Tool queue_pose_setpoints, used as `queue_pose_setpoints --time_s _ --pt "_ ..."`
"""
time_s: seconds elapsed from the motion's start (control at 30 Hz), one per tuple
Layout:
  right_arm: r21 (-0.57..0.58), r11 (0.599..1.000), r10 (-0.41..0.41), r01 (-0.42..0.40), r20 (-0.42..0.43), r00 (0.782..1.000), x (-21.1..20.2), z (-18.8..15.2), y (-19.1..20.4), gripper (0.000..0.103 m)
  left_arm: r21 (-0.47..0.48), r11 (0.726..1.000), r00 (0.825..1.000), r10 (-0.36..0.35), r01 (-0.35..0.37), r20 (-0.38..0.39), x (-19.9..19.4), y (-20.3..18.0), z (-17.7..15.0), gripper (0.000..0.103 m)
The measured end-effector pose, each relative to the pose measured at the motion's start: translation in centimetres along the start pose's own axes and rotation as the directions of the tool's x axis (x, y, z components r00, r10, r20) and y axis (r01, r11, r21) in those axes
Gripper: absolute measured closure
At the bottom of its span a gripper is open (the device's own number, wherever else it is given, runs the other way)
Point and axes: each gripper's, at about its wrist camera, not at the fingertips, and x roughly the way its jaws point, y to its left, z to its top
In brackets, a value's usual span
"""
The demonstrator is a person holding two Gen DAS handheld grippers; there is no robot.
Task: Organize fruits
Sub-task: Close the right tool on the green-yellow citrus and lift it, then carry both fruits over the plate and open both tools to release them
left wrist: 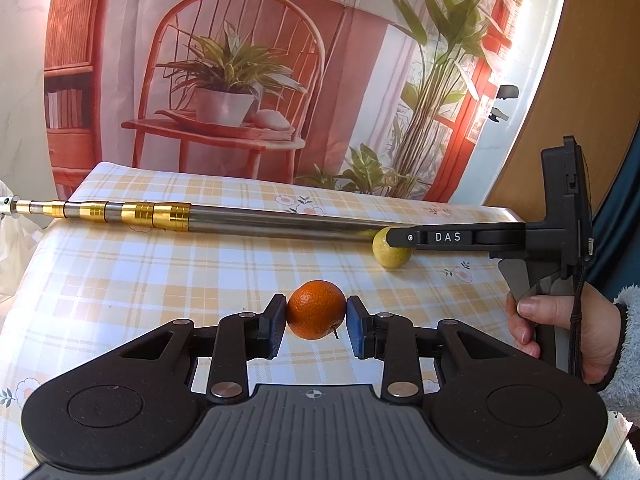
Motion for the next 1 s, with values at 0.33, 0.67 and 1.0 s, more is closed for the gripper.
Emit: queue_pose_setpoints --time_s 0.33,0.67,1.0 --pt "0.04 0.998 -0.034 0.037 -0.088 0.996 3.4 0.4 -0.7 0.053 -0.031 1.0 1.0 0.0 -0.001 -0.02 0.8 0.6 -0.3 0.069" --pt "0.062 0.998 -0.001 0.009 -0.127 0.992 3.9 0.4 -0.9 0.06 -0.043 0.999 1.0 0.011 -0.012 -0.028 1.1 0.7 -0.3 0.069" --pt "0.097 0.994 0.064 -0.05 -0.141 0.988 1.5 -0.1 -1.3 0.06 -0.029 0.999 0.999 0.014 -0.014 -0.031 0.8 0.1 -0.1 0.069"
